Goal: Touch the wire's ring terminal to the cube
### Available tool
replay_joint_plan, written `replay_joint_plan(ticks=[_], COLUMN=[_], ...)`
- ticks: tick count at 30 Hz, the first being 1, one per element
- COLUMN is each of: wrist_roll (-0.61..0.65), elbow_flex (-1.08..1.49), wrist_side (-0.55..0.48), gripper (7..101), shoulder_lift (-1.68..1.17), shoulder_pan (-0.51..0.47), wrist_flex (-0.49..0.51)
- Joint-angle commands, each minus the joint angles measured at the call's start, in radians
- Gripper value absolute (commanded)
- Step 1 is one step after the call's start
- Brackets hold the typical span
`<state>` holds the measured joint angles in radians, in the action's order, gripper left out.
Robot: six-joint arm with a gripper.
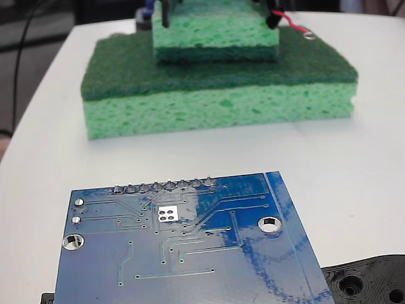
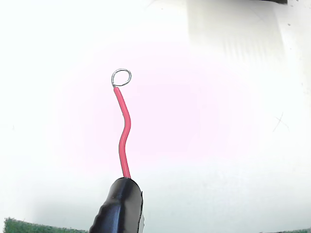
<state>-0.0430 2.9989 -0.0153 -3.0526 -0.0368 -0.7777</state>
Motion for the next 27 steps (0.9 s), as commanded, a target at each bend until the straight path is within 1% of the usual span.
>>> replay_joint_plan(ticks=[1,20,24,27], wrist_roll=[0.000,-0.002,-0.021,-0.009], elbow_flex=[-0.005,-0.005,-0.005,-0.011], wrist_side=[-0.002,-0.002,0.026,-0.025], gripper=[100.3,100.3,100.3,100.3], shoulder_lift=[-0.002,-0.002,-0.002,-0.002], shoulder_pan=[0.000,-0.002,-0.005,-0.040], wrist_flex=[0.003,0.003,0.005,0.005])
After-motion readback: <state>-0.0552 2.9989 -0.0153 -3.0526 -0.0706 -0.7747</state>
